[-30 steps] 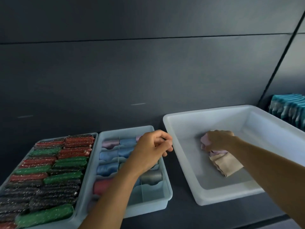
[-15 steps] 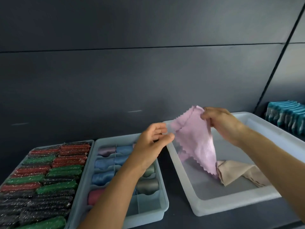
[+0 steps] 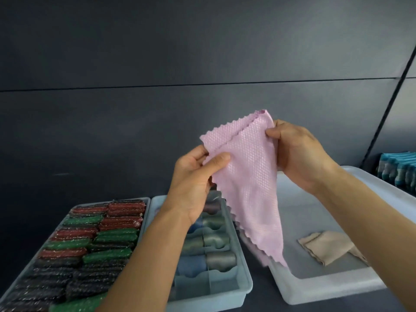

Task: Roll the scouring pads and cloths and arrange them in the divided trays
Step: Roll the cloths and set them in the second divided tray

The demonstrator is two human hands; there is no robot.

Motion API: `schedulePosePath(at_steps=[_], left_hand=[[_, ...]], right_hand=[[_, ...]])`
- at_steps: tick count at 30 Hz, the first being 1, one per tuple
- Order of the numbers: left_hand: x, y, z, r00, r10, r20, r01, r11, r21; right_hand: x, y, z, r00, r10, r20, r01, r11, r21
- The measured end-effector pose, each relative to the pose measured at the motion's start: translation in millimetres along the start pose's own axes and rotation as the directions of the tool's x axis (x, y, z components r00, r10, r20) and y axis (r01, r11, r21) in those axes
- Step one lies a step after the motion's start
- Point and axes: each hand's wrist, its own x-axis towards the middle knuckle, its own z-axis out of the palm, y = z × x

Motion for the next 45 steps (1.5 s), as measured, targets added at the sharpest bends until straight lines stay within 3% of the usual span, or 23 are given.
schedulePosePath(at_steps=[2,3,6,8,12,18,22,23,26,28,33,36,40,43,45], left_hand=[[-1.7,11.3,-5.2,0.998,0.061,-0.031,-0.059,0.995,0.075],[-2.6,15.9,-7.0,0.996,0.079,-0.044,-0.074,0.992,0.107],[-6.3,25.0,-6.2,0.994,0.098,-0.052,-0.088,0.982,0.169],[-10.5,27.2,-5.8,0.994,0.095,-0.055,-0.082,0.975,0.206],[-19.7,27.7,-8.6,0.997,0.066,-0.031,-0.056,0.969,0.239],[-28.3,35.4,-12.2,0.999,0.032,-0.015,-0.029,0.983,0.183],[-28.6,35.8,-14.9,0.998,0.038,-0.04,-0.031,0.983,0.182],[-29.0,35.9,-15.3,0.998,0.047,-0.045,-0.038,0.982,0.184],[-30.5,37.8,-16.4,0.991,0.116,-0.061,-0.098,0.965,0.242],[-33.0,39.7,-16.0,0.982,0.182,-0.049,-0.158,0.936,0.315],[-41.6,48.5,-11.0,0.963,0.27,0.001,-0.242,0.859,0.451],[-42.0,49.9,-9.5,0.96,0.279,-0.014,-0.246,0.87,0.428],[-40.6,54.2,-14.8,0.943,0.318,0.1,-0.324,0.799,0.506],[-34.2,61.9,-21.8,0.939,0.312,0.143,-0.338,0.765,0.549],[-29.9,65.8,-23.5,0.931,0.323,0.17,-0.36,0.734,0.575]], right_hand=[[-8.6,0.0,10.3,0.973,-0.215,-0.086,0.197,0.963,-0.184],[-14.0,-1.1,16.3,0.93,-0.361,-0.066,0.326,0.895,-0.304],[-26.8,-7.3,36.5,0.739,-0.643,0.202,0.616,0.523,-0.59],[-27.1,-10.9,47.8,0.7,-0.64,0.316,0.662,0.415,-0.624],[-27.2,-14.2,56.9,0.768,-0.466,0.439,0.639,0.517,-0.57],[-32.3,-18.1,61.4,0.765,-0.453,0.458,0.64,0.459,-0.616],[-36.4,-20.5,62.9,0.765,-0.449,0.462,0.626,0.349,-0.697],[-37.5,-21.4,63.7,0.772,-0.446,0.452,0.62,0.376,-0.688],[-40.1,-28.9,66.3,0.824,-0.433,0.366,0.567,0.61,-0.554],[-39.9,-34.6,67.7,0.843,-0.446,0.301,0.538,0.687,-0.489],[-37.2,-36.6,72.7,0.865,-0.431,0.259,0.5,0.689,-0.525],[-37.2,-35.0,76.5,0.864,-0.442,0.241,0.497,0.671,-0.551],[-35.3,-36.4,78.1,0.851,-0.459,0.254,0.517,0.65,-0.557],[-31.9,-39.6,71.1,0.895,-0.27,0.354,0.414,0.799,-0.437],[-31.3,-39.2,68.5,0.896,-0.15,0.418,0.339,0.84,-0.424]])
